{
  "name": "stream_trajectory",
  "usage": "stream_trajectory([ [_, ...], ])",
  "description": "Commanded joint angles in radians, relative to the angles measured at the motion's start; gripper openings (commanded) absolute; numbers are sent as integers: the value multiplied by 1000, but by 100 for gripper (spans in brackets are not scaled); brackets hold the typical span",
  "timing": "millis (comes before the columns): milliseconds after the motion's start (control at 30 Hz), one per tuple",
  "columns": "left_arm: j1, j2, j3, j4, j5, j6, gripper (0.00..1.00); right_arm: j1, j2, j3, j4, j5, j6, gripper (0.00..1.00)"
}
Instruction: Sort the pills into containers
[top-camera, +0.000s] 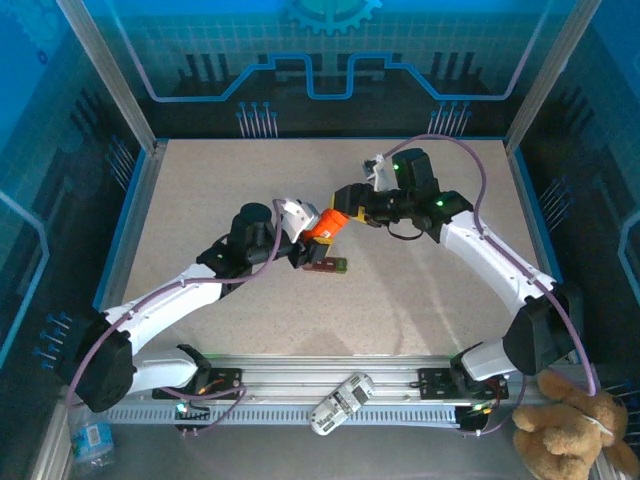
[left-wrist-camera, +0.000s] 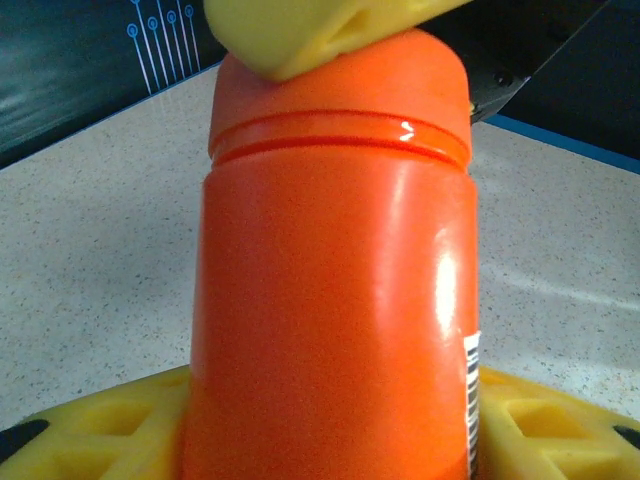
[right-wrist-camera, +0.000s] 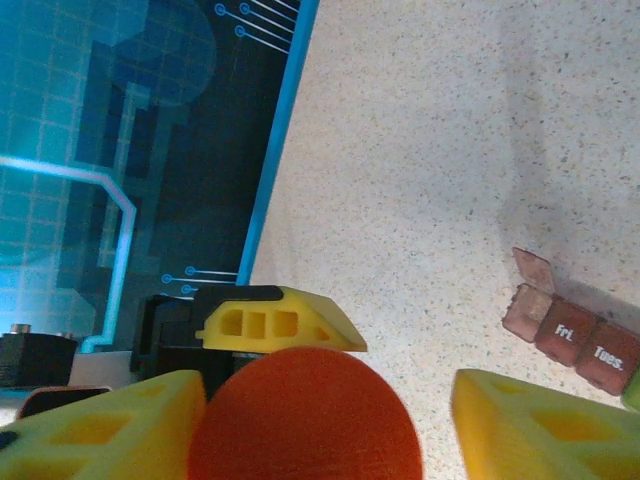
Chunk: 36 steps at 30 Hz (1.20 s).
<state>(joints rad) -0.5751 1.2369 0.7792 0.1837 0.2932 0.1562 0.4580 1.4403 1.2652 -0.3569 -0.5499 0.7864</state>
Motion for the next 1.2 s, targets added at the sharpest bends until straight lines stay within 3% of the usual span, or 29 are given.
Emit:
stream_trajectory([
  [0, 6, 7, 45, 23, 24, -7, 0, 14, 0, 7, 42, -25, 5, 60],
  [200, 6, 19, 51, 35, 29, -15, 0, 16, 9, -10, 62, -86, -16, 48],
  [300, 6, 21, 56, 38, 36, -26, 0, 14, 19, -22, 102, -149, -59, 47],
  [433, 7, 20, 64, 37, 52, -39, 0, 0, 30, -20, 102, -255, -304, 47],
  [533, 6, 14, 65, 36, 57, -50, 0, -19, 15, -28, 56, -260, -516, 48],
  [600, 7, 10, 64, 36, 58, -53, 0, -35, 18, -32, 48, -253, -547, 49],
  [667, 7, 9, 64, 33, 55, -53, 0, -53, 21, -41, 76, -266, -492, 52],
  [733, 6, 7, 58, 28, 47, -51, 0, -74, 2, -70, 147, -258, -372, 66],
  [867, 6, 6, 47, 18, 25, -35, 0, -116, -60, -127, 254, -209, -122, 76],
  [1167, 6, 12, 43, -18, -27, 16, 0, -77, -126, -150, 161, 58, 176, 81],
])
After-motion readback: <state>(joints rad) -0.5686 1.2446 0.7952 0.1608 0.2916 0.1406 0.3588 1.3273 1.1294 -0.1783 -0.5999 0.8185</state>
